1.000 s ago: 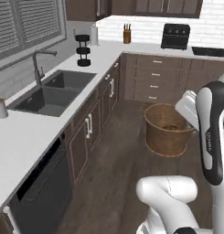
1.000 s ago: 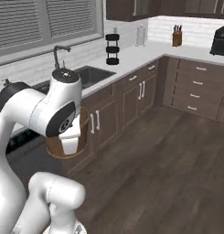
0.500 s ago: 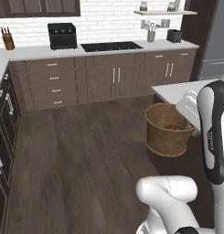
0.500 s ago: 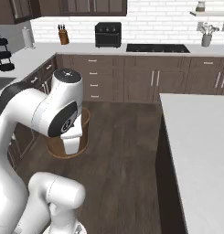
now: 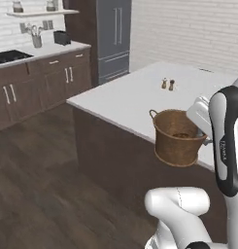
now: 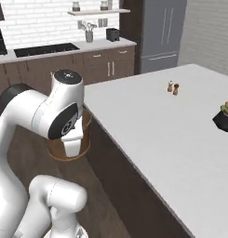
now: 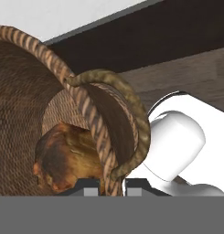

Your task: Open the cabinet, pick up the bread from the cabinet and place it in the basket. Then move the basket to the dining counter.

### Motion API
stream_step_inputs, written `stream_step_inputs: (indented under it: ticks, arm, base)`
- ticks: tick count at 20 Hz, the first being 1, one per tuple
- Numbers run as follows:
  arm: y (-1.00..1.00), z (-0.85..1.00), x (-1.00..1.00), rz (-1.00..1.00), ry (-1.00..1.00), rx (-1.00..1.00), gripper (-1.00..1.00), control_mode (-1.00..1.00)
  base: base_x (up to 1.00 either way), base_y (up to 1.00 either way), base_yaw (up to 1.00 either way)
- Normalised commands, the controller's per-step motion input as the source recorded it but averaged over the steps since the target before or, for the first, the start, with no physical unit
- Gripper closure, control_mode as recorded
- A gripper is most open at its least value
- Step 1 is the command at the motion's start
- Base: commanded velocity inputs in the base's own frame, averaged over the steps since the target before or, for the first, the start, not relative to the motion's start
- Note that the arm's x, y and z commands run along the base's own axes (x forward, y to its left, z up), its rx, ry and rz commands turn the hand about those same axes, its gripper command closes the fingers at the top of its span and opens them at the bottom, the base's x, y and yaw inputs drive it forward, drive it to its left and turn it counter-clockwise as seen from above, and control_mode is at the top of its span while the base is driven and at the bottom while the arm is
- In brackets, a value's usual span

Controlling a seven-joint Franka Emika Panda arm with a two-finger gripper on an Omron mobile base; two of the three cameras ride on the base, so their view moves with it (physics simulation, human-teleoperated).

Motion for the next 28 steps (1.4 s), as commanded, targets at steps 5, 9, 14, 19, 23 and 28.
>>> stream_step_inputs:
  ticks: [5, 9, 14, 19, 23, 28]
  arm:
    - [0.00, 0.00, 0.00, 0.00, 0.00, 0.00, 1.00, 1.00]
    - [0.00, 0.00, 0.00, 0.00, 0.00, 0.00, 1.00, 1.00]
    - [0.00, 0.00, 0.00, 0.00, 0.00, 0.00, 1.00, 1.00]
    - [0.00, 0.00, 0.00, 0.00, 0.00, 0.00, 1.00, 1.00]
    - [0.00, 0.00, 0.00, 0.00, 0.00, 0.00, 1.00, 1.00]
    - [0.00, 0.00, 0.00, 0.00, 0.00, 0.00, 1.00, 1.00]
  base:
    - [0.00, -0.03, -0.85]
    - [0.00, 0.00, -0.81]
    - [0.00, 0.00, -0.65]
    - [0.00, 0.01, -0.60]
    - [0.00, 0.02, -0.41]
    - [0.03, 0.04, -0.04]
